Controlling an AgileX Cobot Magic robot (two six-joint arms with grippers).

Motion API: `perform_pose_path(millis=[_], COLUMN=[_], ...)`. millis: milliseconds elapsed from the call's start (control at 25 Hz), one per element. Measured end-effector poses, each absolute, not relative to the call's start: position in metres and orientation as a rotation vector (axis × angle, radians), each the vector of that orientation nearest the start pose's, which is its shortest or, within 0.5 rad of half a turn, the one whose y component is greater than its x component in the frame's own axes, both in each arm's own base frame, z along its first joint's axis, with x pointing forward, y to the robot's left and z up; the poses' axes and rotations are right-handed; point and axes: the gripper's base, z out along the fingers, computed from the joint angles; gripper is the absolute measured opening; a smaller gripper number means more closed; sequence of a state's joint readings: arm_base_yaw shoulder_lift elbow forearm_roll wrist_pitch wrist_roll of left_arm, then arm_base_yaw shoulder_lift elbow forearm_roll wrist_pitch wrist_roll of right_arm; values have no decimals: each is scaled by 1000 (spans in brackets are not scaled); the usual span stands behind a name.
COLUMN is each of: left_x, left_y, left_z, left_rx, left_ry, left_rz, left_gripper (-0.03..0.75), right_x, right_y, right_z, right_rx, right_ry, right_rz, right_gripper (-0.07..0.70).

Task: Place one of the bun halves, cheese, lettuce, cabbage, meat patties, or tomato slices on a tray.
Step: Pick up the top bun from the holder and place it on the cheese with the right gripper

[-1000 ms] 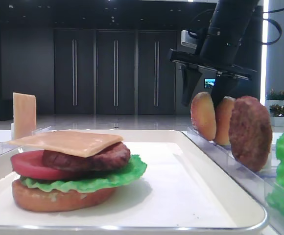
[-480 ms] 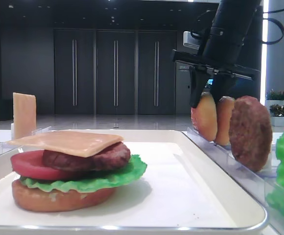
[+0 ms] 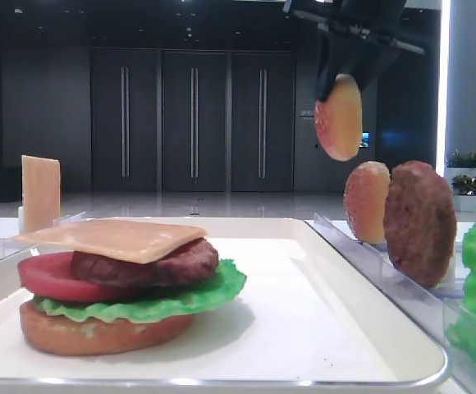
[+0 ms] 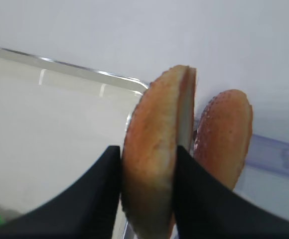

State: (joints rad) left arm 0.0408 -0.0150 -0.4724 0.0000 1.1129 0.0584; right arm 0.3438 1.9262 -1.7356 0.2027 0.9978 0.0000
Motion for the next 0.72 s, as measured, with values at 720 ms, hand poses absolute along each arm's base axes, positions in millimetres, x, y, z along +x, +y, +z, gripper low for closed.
perform_pose_path(millis=[720], left_x=[-6], left_y=[0], left_z=[265], left_rx=[23], left_ry=[2110], left_rz=[62], left_gripper=[516], right_x=[328], right_y=[145], right_z=[356], right_rx=[-272], right_ry=[2740], right_rz=[386], right_gripper=[219])
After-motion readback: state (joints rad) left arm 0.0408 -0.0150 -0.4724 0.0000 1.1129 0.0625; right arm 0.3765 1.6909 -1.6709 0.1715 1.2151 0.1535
